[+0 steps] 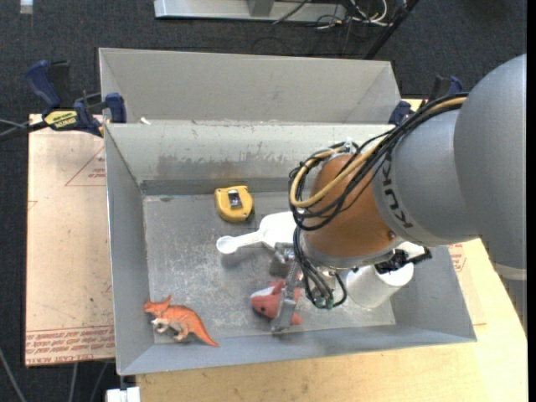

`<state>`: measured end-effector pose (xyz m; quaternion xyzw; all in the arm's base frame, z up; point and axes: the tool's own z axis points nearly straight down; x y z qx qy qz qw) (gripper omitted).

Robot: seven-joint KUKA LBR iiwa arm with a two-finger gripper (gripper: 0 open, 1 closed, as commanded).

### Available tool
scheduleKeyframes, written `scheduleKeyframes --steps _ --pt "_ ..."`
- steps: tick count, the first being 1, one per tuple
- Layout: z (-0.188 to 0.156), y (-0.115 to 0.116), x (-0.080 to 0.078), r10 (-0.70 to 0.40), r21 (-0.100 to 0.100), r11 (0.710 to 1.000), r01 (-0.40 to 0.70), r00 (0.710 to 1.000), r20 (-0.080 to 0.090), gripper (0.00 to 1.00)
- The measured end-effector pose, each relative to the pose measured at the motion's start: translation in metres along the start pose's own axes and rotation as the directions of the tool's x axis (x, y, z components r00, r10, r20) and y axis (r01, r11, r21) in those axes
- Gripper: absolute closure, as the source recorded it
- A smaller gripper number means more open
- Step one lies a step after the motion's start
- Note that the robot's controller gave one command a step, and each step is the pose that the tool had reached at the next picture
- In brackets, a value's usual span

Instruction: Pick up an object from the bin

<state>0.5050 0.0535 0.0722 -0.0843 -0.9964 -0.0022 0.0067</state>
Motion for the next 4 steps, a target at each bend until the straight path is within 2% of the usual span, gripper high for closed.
scheduleKeyframes --steps 1,2,3,4 --pt "0.003 -0.056 0.010 -0.318 0.008 0.948 0.318 0.948 0.020 1.00" --pt "0.003 -0.055 0.010 -0.318 0.007 0.948 0.318 0.948 0.021 1.00" --pt "-0.112 -0.045 -0.001 -0.332 0.007 0.943 0.332 0.943 0.022 1.00" --pt "-0.112 -0.045 -0.001 -0.332 0.007 0.943 0.332 0.943 0.022 1.00"
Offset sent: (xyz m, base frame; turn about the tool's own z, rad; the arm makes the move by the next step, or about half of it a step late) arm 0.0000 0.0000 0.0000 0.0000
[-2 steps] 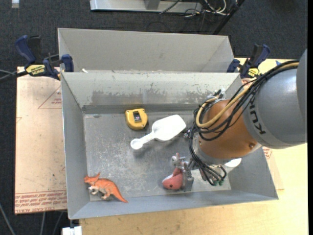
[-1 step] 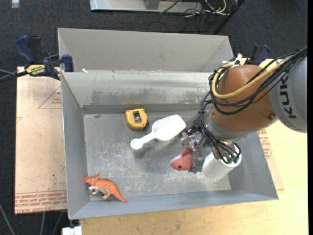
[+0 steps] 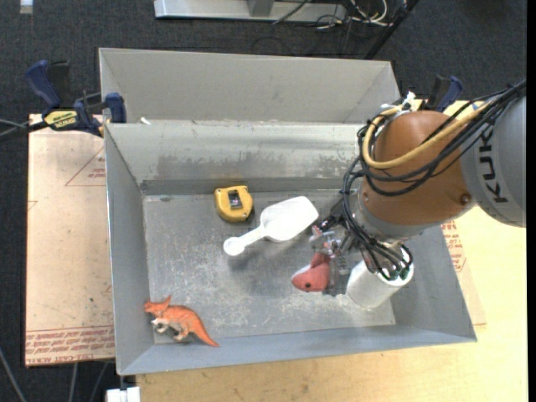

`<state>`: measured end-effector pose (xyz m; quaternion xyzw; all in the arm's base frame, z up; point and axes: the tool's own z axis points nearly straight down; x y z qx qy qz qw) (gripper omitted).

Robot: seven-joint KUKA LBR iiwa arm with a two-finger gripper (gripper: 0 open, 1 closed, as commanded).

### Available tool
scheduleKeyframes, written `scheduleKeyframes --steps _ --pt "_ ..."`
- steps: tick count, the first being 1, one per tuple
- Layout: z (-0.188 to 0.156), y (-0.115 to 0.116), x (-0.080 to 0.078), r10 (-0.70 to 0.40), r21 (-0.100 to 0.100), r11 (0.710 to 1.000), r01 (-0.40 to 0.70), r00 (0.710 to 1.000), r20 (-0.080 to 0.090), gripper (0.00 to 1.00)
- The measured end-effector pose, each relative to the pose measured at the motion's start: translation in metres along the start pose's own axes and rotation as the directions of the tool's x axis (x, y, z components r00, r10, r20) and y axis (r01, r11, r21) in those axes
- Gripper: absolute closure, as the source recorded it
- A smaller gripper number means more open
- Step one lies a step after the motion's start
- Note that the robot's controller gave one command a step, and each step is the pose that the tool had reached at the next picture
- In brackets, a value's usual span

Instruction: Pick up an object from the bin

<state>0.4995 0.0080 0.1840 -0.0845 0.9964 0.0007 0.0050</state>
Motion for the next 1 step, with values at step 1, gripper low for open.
scheduleKeyframes --steps 1 --pt "-0.0357 0.0051 0.0069 -0.010 -0.001 1.000 0.010 1.000 -0.006 1.00"
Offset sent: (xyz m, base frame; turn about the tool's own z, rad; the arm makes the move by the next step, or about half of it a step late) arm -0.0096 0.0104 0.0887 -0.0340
